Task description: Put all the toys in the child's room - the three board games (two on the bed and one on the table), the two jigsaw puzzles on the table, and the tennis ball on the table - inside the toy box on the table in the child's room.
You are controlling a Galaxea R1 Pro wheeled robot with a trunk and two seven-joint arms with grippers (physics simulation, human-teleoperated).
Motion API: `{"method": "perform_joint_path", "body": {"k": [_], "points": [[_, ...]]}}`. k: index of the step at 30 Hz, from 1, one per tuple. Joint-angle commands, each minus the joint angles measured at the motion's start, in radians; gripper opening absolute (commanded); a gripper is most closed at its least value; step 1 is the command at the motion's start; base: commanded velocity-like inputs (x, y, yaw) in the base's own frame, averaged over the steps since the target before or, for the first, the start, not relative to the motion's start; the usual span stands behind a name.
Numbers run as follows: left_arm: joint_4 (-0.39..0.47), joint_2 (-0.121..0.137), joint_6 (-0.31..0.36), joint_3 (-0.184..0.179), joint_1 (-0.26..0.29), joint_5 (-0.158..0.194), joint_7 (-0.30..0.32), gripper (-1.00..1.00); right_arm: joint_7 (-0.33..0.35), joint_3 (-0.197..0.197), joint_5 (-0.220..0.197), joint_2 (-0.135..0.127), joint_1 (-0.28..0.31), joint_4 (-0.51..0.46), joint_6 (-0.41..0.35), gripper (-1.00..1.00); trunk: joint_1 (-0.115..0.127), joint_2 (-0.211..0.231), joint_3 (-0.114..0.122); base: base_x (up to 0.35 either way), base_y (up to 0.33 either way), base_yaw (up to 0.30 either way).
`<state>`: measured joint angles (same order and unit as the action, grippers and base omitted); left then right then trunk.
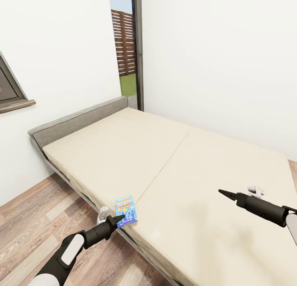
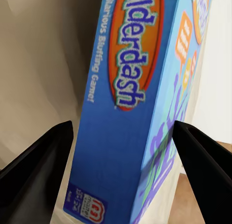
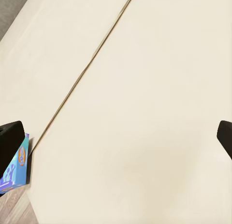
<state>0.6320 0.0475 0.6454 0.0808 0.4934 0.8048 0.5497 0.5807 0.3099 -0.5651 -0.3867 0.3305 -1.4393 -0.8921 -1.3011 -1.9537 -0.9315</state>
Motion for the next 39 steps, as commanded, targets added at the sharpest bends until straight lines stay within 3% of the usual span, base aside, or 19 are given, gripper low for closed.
{"method": "perform_joint_path", "body": {"k": [1, 11, 18, 25, 39], "points": [[0.0, 0.0, 0.007, 0.002, 0.0, 0.002, 0.001, -1.0, 0.004, 0.001, 0.001, 0.0, 0.001, 0.0, -0.006, 1.0, 0.0, 0.0, -0.001, 0.0, 0.0, 0.0], [0.037, -0.005, 0.005, -0.003, 0.0, 0.003, 0.006, -1.0, 0.003, 0.002, 0.001, 0.0, 0.001, -0.001, -0.006, 1.0, 0.0, 0.0, -0.001, 0.0, 0.0, 0.0], [0.103, -0.008, 0.005, -0.04, 0.0, 0.004, 0.009, -1.0, 0.003, 0.002, 0.001, 0.0, 0.001, -0.001, -0.005, 1.0, 0.0, 0.0, -0.001, 0.0, 0.0, 0.0], [0.203, -0.008, 0.003, -0.112, 0.0, 0.005, 0.014, -1.0, 0.003, 0.002, 0.001, 0.0, 0.001, -0.001, -0.004, 1.0, 0.0, 0.0, -0.001, 0.0, 0.0, 0.0], [0.259, -0.008, 0.004, -0.15, 0.0, 0.005, 0.014, -1.0, 0.002, 0.002, 0.003, -0.001, 0.001, -0.001, 0.001, 1.0, 0.0, 0.0, -0.001, 0.0, 0.0, 0.0]]}}
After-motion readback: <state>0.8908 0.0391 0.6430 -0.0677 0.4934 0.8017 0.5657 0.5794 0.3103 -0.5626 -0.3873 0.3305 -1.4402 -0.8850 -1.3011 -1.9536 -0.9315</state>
